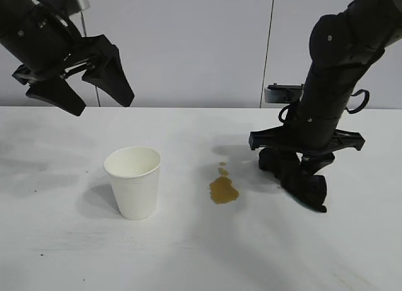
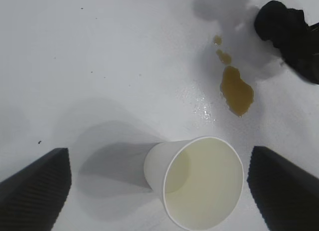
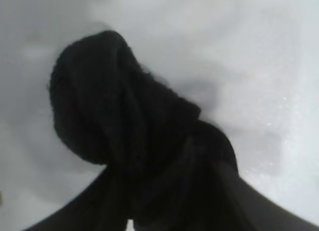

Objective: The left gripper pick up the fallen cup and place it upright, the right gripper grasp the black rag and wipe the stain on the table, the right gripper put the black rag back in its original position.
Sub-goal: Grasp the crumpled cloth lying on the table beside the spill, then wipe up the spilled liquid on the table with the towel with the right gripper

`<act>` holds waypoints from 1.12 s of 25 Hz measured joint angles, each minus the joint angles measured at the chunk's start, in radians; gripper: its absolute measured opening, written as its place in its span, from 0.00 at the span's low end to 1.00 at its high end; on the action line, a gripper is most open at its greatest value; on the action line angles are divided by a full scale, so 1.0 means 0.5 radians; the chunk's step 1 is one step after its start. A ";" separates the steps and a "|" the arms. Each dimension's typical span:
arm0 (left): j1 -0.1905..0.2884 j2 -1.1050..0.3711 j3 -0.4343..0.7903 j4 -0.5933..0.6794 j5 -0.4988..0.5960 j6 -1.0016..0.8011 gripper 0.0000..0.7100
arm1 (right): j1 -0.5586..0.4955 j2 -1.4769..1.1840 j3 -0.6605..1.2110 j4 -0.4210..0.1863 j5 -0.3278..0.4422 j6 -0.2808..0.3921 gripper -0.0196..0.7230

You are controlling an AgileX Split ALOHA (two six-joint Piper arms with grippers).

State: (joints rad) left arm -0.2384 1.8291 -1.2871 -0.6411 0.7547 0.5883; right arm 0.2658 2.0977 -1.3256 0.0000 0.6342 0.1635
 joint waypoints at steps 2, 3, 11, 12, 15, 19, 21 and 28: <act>0.000 0.000 0.000 0.000 0.000 0.000 0.98 | 0.000 -0.023 0.000 0.041 0.003 -0.003 0.18; 0.000 0.000 0.000 0.000 0.000 0.000 0.98 | 0.000 -0.046 0.006 0.082 0.007 -0.010 0.18; 0.000 0.000 0.000 0.000 0.000 -0.002 0.98 | 0.037 -0.341 0.009 0.477 0.061 -0.191 0.18; 0.000 0.000 0.000 0.000 0.000 -0.002 0.98 | 0.061 -0.344 0.009 0.488 0.061 -0.197 0.18; 0.000 0.000 0.000 0.000 0.000 -0.002 0.98 | 0.184 -0.331 0.010 0.493 0.039 -0.209 0.18; 0.000 0.000 0.000 0.000 0.000 -0.002 0.98 | 0.366 -0.245 0.010 0.463 -0.037 -0.200 0.18; 0.000 0.000 0.000 0.000 0.000 -0.002 0.98 | 0.422 -0.161 0.010 0.429 -0.070 -0.161 0.18; 0.000 0.000 0.000 0.000 0.000 -0.002 0.98 | 0.433 0.045 0.000 0.262 -0.223 -0.028 0.18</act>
State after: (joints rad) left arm -0.2384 1.8291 -1.2871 -0.6411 0.7547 0.5875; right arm 0.4821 2.1203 -1.3257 0.1309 0.5228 0.1496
